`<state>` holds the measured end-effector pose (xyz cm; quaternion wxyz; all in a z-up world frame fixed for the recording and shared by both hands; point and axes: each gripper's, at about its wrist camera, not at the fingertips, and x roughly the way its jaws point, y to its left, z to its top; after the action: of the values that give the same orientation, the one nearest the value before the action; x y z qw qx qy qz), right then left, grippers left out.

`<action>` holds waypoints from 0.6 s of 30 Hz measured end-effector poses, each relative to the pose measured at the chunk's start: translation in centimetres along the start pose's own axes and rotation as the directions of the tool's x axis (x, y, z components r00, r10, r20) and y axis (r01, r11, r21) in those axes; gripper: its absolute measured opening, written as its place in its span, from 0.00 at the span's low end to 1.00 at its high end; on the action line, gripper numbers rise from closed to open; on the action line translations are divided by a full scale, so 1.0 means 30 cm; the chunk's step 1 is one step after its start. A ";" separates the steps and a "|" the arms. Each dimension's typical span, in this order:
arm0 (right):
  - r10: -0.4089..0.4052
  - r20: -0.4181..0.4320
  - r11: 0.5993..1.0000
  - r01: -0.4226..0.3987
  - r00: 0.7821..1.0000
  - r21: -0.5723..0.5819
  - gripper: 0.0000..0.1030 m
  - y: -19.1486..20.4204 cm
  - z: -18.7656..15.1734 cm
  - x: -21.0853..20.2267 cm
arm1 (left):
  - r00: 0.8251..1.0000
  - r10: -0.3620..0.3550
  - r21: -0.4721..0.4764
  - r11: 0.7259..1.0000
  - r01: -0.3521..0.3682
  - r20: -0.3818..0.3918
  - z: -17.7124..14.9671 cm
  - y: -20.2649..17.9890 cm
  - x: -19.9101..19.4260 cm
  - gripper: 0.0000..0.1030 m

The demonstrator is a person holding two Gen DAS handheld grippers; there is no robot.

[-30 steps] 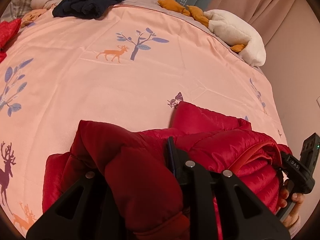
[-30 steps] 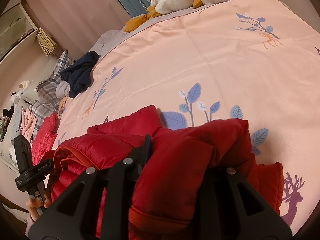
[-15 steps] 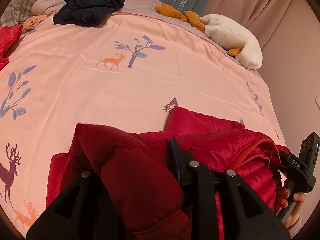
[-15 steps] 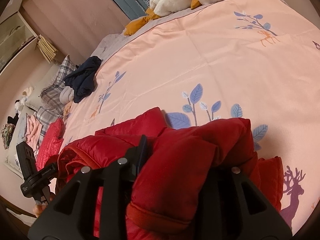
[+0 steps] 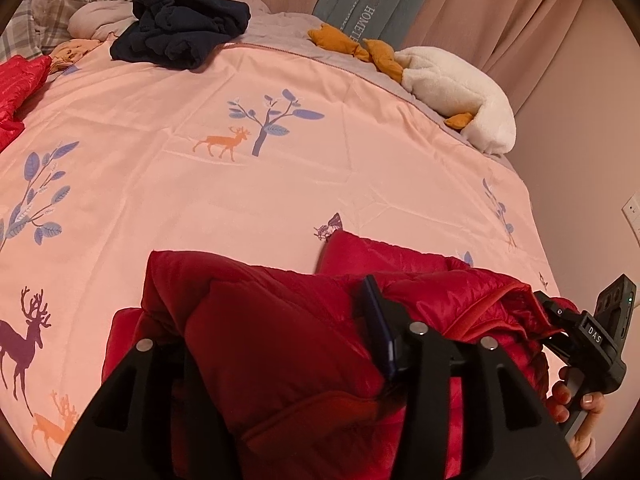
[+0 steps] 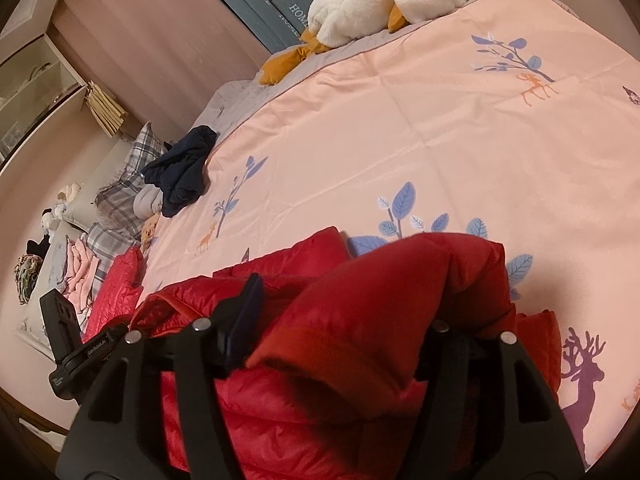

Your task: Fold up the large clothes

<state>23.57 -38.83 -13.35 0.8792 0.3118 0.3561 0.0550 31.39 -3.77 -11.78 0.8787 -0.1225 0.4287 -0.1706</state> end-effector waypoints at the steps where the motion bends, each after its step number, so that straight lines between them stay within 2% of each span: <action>1: -0.001 0.002 1.000 0.001 1.000 0.001 0.62 0.000 0.001 -0.002 | 1.000 -0.001 -0.001 1.000 0.001 0.002 0.001 -0.002 -0.003 0.49; 6: 0.004 0.023 1.000 -0.004 1.000 0.009 0.69 0.000 0.008 -0.026 | 0.999 -0.027 -0.019 0.999 0.027 0.019 0.004 0.000 -0.025 0.56; 10: 0.004 0.054 1.000 -0.005 0.999 0.017 0.75 -0.007 0.021 -0.056 | 0.996 -0.069 -0.056 0.996 0.073 0.062 0.013 0.018 -0.059 0.81; 13: -0.005 0.072 1.000 0.003 0.997 0.023 0.78 -0.013 0.030 -0.069 | 0.992 -0.075 -0.075 0.994 0.083 0.105 0.021 0.027 -0.084 0.92; 18: -0.068 0.127 0.998 0.065 0.990 0.024 0.79 -0.025 0.044 -0.105 | 0.990 -0.032 -0.087 0.995 0.044 0.136 0.047 0.047 -0.104 0.93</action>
<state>22.02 -41.10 -11.18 0.8984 0.3114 0.3097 0.0020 31.00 -1.13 -9.22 0.8958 -0.1812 0.3734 -0.1593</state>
